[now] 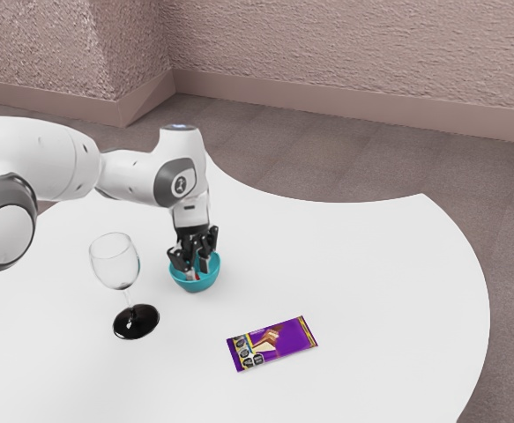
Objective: Take strawberry from the bowl
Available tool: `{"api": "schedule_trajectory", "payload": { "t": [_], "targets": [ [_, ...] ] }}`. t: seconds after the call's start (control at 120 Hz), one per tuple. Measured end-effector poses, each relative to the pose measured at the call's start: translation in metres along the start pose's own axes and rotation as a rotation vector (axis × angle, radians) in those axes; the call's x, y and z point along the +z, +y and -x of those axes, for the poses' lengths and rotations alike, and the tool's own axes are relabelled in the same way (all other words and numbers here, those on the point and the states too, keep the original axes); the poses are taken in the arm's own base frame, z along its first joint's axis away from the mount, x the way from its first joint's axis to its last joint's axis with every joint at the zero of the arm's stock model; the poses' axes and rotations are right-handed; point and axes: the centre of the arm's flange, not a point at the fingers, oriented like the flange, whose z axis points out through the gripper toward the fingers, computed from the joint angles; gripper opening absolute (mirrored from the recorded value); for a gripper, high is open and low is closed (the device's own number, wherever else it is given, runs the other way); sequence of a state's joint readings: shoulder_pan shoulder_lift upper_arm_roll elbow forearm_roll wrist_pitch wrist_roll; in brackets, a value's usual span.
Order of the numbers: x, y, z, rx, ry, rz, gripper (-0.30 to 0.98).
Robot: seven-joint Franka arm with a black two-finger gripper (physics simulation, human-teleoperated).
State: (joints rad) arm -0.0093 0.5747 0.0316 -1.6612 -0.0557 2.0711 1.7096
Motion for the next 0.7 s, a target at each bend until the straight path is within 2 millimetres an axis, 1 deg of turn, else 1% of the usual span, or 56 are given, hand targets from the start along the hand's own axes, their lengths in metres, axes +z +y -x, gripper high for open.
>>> {"api": "schedule_trajectory", "payload": {
  "t": [0.058, 0.208, 0.308, 0.475, 0.608, 0.7],
  "targets": [
    [0.005, -0.001, 0.002, 0.0, 0.0, 0.004, 0.23],
    [0.005, -0.004, 0.006, -0.001, 0.001, -0.001, 0.21],
    [0.005, -0.003, 0.015, -0.017, 0.002, -0.003, 0.19],
    [0.007, -0.003, 0.016, -0.022, 0.01, -0.003, 0.15],
    [0.005, -0.003, 0.016, -0.023, 0.012, -0.007, 0.11],
    [-0.005, -0.003, 0.016, -0.022, 0.012, -0.024, 0.08]
  ]
}}
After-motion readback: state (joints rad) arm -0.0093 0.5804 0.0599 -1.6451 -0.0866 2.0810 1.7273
